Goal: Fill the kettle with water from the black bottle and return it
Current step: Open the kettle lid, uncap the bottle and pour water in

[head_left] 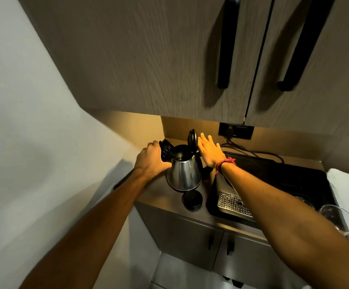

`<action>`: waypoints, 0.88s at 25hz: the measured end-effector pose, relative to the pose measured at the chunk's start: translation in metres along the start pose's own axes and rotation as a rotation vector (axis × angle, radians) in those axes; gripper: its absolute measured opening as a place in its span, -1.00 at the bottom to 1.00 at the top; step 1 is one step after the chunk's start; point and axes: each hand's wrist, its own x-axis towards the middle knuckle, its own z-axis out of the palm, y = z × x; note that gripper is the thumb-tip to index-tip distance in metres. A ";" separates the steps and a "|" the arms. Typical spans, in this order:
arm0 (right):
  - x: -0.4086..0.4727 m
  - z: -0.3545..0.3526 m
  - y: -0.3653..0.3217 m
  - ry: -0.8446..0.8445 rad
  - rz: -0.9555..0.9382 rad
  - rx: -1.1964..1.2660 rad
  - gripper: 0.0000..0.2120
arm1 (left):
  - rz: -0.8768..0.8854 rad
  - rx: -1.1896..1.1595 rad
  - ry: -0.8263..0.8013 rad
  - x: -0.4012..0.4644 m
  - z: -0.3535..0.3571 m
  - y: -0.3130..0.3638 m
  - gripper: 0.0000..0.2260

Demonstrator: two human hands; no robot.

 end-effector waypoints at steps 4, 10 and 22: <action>0.000 0.000 0.002 0.002 -0.037 -0.082 -0.50 | -0.002 0.097 -0.045 0.007 -0.002 0.012 -0.36; 0.000 -0.002 0.003 0.024 -0.083 -0.131 -0.48 | -0.001 0.261 -0.113 0.012 -0.002 0.020 -0.39; 0.002 -0.003 0.006 0.024 -0.089 -0.116 -0.48 | 0.012 0.431 -0.168 0.019 -0.013 0.030 -0.42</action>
